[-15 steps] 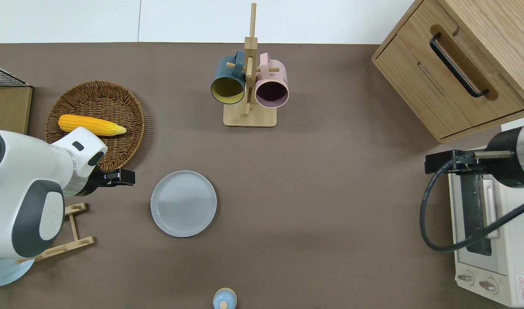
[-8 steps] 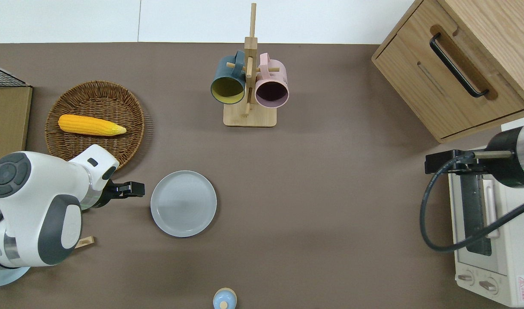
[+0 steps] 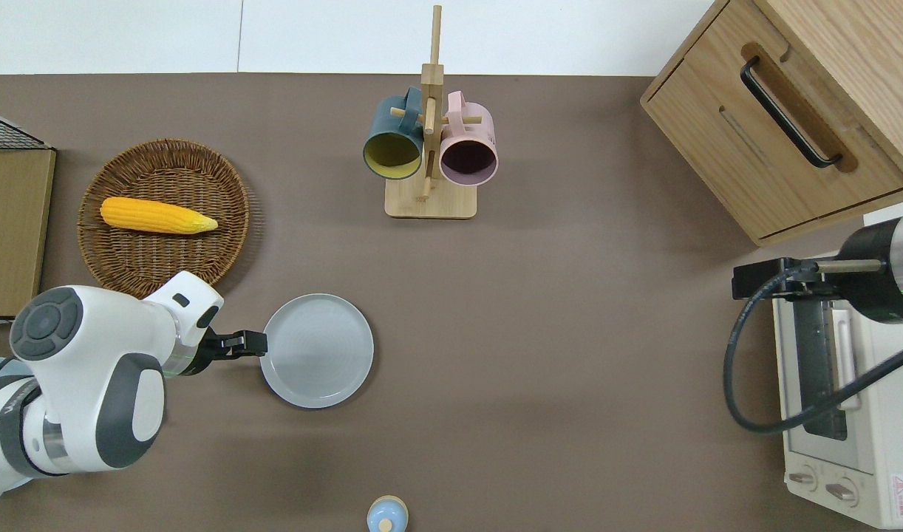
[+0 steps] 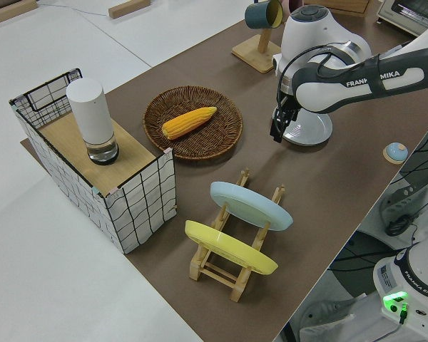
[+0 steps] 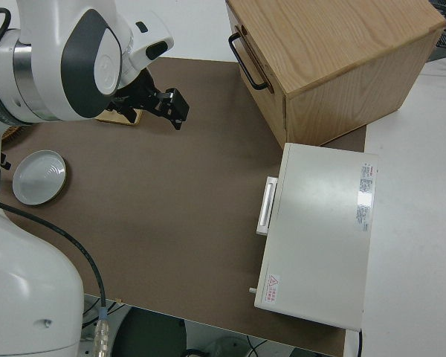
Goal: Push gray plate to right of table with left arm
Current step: 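Move the left gripper toward the near edge of the gray plate, then push the gray plate with the left gripper away from the basket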
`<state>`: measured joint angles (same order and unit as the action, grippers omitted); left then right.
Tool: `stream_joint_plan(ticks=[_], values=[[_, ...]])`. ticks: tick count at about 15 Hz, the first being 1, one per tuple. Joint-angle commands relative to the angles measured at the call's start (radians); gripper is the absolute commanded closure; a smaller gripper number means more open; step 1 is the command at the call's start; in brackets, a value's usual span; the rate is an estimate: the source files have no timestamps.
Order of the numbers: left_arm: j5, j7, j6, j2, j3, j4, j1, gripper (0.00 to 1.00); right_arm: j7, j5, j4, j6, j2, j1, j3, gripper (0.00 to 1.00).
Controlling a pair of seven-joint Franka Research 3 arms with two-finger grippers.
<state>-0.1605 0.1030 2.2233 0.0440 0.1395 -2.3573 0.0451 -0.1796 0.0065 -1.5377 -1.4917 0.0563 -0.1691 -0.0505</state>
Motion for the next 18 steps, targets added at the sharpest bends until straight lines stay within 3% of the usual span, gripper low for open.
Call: stream_joint_plan(ticks=[1, 8, 10, 12, 14, 17, 18], values=[[-0.034, -0.002, 0.042, 0.033, 0.023, -0.073, 0.007, 0.03, 0.003, 0.000, 0.010, 0.011, -0.006, -0.006, -0.005, 0.005], [-0.040, 0.009, 0.159, 0.025, 0.058, -0.145, 0.007, 0.10, 0.003, 0.000, 0.010, 0.011, -0.006, -0.006, -0.005, 0.005], [-0.042, 0.014, 0.165, 0.019, 0.060, -0.151, 0.007, 0.27, 0.003, 0.000, 0.010, 0.011, -0.004, -0.006, -0.005, 0.005], [-0.042, 0.027, 0.173, 0.017, 0.060, -0.151, 0.007, 0.56, 0.003, 0.000, 0.010, 0.011, -0.006, -0.006, -0.005, 0.005], [-0.044, 0.052, 0.179, 0.016, 0.060, -0.151, 0.007, 0.77, 0.003, 0.000, 0.010, 0.011, -0.006, -0.006, -0.005, 0.005], [-0.045, 0.079, 0.185, 0.011, 0.060, -0.149, 0.007, 1.00, 0.003, 0.000, 0.010, 0.011, -0.006, -0.006, -0.005, 0.005], [-0.048, 0.096, 0.196, 0.011, 0.060, -0.149, 0.007, 1.00, 0.003, 0.000, 0.010, 0.011, -0.006, -0.006, -0.005, 0.005]])
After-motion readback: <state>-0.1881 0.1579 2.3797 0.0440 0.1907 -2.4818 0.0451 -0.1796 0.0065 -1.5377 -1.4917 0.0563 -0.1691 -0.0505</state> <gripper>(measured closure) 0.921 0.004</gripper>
